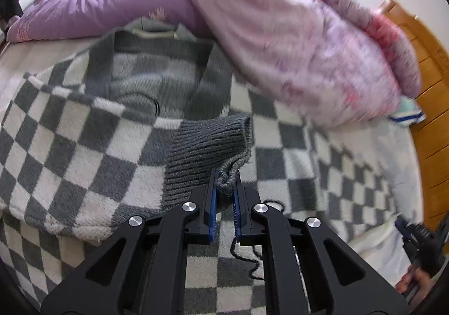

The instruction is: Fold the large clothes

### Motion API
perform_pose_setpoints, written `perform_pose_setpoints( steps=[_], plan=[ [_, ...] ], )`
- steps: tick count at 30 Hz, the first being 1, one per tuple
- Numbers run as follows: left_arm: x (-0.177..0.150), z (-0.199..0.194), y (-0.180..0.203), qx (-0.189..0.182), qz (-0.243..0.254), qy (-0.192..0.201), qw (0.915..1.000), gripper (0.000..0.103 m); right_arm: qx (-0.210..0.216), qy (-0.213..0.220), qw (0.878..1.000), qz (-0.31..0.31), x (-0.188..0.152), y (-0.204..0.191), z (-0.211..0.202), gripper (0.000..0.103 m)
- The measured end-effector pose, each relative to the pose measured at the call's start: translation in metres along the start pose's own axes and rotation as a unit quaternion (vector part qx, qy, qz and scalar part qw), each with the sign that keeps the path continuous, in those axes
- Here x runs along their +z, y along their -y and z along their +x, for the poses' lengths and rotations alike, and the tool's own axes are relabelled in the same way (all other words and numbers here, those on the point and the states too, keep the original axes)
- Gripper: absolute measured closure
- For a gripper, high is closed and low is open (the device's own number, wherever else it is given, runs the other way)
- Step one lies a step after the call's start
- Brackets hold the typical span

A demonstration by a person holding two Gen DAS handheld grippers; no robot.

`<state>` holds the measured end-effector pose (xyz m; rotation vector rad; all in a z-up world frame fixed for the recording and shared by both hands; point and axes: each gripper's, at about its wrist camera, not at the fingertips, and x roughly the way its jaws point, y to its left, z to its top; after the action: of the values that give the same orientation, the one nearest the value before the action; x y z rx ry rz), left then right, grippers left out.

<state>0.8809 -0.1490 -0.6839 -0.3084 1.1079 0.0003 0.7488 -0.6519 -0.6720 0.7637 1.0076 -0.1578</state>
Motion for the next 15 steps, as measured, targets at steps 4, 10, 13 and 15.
perform_pose_setpoints(
  steps=[4, 10, 13, 15],
  plan=[
    [-0.019, 0.018, -0.002, 0.024, -0.004, -0.021, 0.9995, 0.093, 0.011, 0.003, 0.997, 0.072, 0.022, 0.043, 0.014, 0.061],
    [-0.036, 0.036, 0.000, 0.037, 0.001, -0.053, 0.9979, 0.082, -0.012, -0.007, 0.993, 0.121, 0.035, 0.070, 0.037, 0.055],
    [-0.042, 0.053, 0.006, 0.006, 0.007, -0.096, 0.9953, 0.030, -0.011, 0.021, 0.992, 0.122, 0.038, 0.072, 0.038, 0.057],
    [-0.046, 0.052, 0.015, 0.002, 0.033, -0.098, 0.9946, 0.019, -0.014, 0.045, 0.994, 0.096, 0.041, 0.068, 0.032, 0.079]
  ],
)
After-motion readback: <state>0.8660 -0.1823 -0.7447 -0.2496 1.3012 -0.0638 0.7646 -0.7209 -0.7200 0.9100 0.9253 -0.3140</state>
